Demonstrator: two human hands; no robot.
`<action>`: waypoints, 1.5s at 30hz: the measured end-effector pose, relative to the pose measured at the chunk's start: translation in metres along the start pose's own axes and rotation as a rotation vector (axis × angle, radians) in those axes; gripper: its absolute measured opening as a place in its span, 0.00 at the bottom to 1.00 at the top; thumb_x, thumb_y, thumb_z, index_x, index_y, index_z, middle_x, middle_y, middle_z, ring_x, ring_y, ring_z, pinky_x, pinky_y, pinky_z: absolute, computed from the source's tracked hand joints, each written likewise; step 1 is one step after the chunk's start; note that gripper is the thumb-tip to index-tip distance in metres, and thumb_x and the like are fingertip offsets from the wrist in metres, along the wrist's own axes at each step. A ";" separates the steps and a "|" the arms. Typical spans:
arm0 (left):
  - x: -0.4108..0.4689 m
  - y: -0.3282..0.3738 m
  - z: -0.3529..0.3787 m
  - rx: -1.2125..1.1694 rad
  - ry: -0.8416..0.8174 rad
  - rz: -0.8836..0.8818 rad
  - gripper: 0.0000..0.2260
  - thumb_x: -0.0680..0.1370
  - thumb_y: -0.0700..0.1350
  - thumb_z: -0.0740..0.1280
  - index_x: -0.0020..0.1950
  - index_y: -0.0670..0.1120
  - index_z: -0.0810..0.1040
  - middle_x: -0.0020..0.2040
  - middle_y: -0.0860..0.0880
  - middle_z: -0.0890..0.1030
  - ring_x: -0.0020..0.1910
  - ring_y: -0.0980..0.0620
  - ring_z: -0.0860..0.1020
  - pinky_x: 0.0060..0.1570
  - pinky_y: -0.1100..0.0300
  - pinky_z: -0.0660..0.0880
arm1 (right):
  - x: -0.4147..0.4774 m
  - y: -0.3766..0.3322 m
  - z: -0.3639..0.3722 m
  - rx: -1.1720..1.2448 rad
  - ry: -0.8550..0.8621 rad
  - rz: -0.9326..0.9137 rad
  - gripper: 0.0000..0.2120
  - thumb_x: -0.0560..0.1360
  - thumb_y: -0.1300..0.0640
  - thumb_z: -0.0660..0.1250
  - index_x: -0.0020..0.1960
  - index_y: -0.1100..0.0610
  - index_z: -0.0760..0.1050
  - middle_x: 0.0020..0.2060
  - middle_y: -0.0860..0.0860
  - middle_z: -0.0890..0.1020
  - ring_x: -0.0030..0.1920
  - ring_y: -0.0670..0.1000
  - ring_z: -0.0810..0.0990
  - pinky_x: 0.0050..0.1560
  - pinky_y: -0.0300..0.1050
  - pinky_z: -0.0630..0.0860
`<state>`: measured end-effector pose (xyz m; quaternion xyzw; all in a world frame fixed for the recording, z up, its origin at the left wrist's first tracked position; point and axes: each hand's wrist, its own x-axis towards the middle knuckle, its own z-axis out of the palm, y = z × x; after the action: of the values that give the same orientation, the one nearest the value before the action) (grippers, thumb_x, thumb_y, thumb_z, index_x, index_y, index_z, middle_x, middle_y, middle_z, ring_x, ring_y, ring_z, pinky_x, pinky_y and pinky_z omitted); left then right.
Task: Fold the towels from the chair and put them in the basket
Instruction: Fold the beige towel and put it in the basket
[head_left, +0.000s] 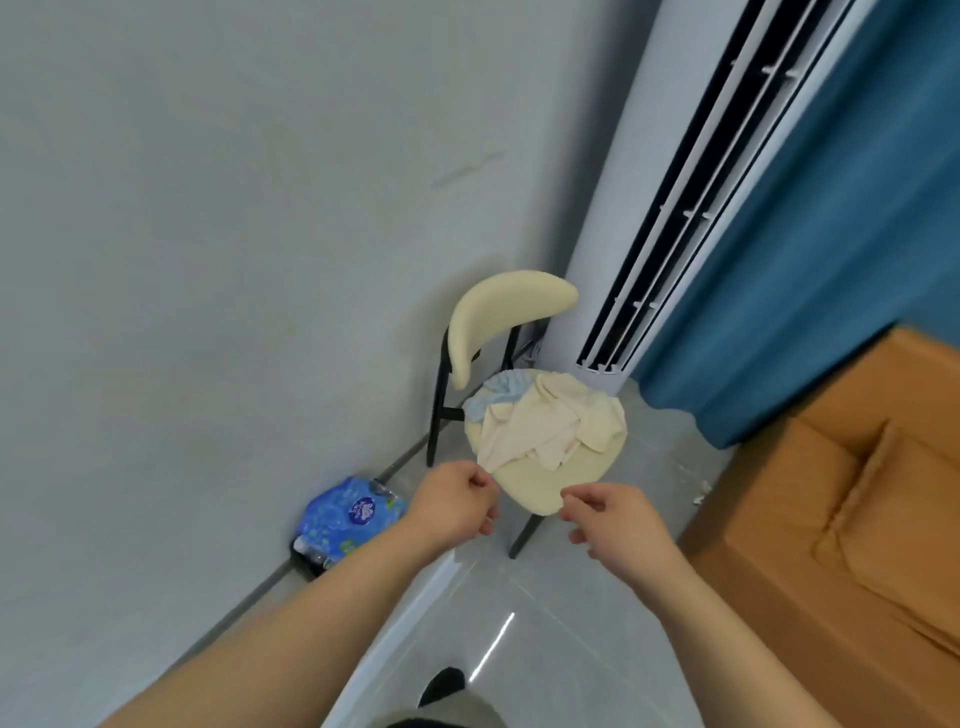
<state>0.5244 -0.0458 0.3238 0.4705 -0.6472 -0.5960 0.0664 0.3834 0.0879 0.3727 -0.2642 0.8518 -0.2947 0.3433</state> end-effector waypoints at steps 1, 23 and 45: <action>0.022 0.017 0.010 0.009 -0.021 -0.010 0.05 0.78 0.41 0.65 0.46 0.43 0.79 0.40 0.44 0.85 0.31 0.52 0.82 0.29 0.63 0.75 | 0.020 0.000 -0.015 -0.012 -0.009 0.014 0.08 0.79 0.55 0.66 0.47 0.57 0.82 0.43 0.54 0.86 0.44 0.56 0.84 0.44 0.46 0.78; 0.304 0.132 0.264 -0.389 0.469 -0.468 0.05 0.78 0.40 0.64 0.48 0.43 0.80 0.43 0.45 0.84 0.34 0.49 0.83 0.38 0.55 0.78 | 0.533 0.115 -0.197 -0.750 -0.675 -0.275 0.14 0.74 0.58 0.67 0.59 0.50 0.80 0.56 0.50 0.81 0.55 0.51 0.81 0.53 0.42 0.78; 0.469 -0.032 0.485 -0.418 1.040 -0.258 0.07 0.75 0.40 0.66 0.50 0.48 0.79 0.42 0.49 0.83 0.38 0.52 0.84 0.46 0.50 0.81 | 0.695 0.251 -0.072 -1.316 -0.572 -1.416 0.08 0.75 0.57 0.62 0.54 0.51 0.70 0.47 0.51 0.72 0.51 0.57 0.74 0.53 0.53 0.71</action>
<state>-0.0297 -0.0202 -0.0620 0.7539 -0.3352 -0.4047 0.3943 -0.1668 -0.1702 -0.0549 -0.9073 0.3777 0.1725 0.0664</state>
